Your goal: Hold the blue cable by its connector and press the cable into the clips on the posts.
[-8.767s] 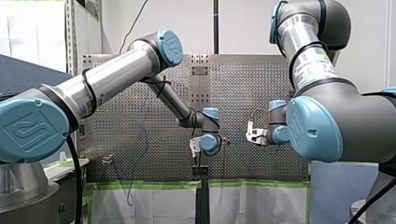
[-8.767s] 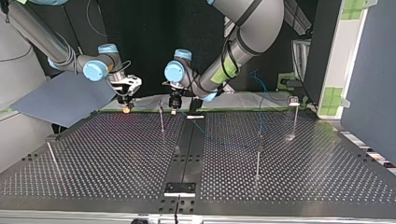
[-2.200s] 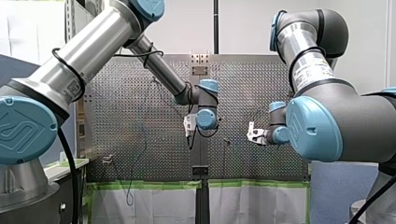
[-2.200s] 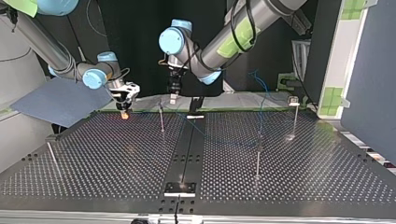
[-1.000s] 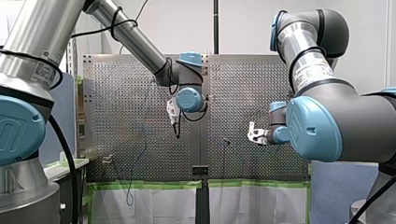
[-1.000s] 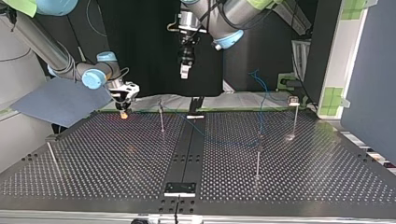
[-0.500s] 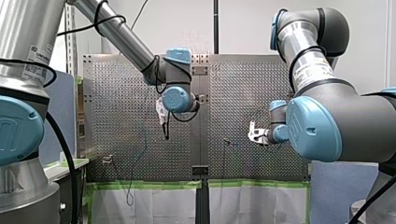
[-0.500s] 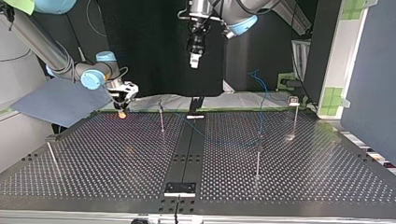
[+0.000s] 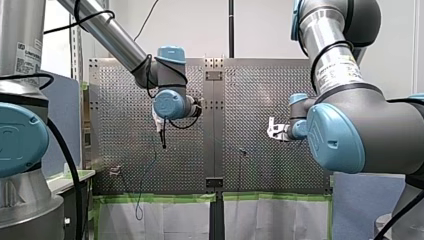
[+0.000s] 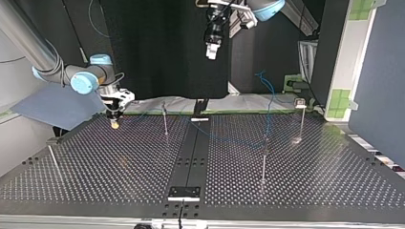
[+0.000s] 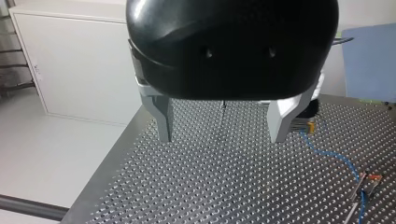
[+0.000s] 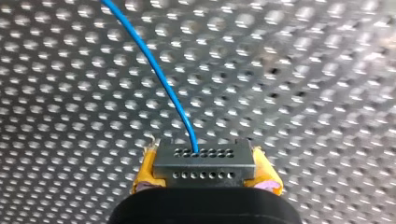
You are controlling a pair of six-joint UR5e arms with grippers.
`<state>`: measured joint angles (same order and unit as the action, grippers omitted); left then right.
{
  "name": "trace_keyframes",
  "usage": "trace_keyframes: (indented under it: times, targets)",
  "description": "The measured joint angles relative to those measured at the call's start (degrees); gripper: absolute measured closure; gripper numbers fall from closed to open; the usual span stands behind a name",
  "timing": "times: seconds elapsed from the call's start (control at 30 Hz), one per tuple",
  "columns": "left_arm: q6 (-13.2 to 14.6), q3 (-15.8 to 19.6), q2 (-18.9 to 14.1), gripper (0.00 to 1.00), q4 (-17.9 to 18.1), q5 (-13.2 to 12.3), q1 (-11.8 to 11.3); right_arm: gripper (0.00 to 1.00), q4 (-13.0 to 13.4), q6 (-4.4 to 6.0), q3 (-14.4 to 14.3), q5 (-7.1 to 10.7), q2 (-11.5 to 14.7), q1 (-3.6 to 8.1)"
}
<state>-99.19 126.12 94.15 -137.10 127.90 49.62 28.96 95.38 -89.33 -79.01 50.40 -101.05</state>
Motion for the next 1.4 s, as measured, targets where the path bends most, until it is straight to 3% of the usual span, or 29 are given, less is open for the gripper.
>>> trace_keyframes:
  times: [0.2,0.5,1.4]
  targets:
    - [0.30,3.49,-0.55,0.00,1.21,-0.21,-0.04,1.00,-0.07,0.47,-0.41,-0.79,2.44,0.09]
    - [0.54,7.71,-0.08,0.00,2.44,-0.03,-0.11,1.00,0.13,0.38,-1.02,-0.76,2.82,0.00]
    - [0.49,8.07,0.01,0.00,2.53,0.02,-0.12,1.00,0.14,0.35,-1.07,-0.72,2.83,-0.07]
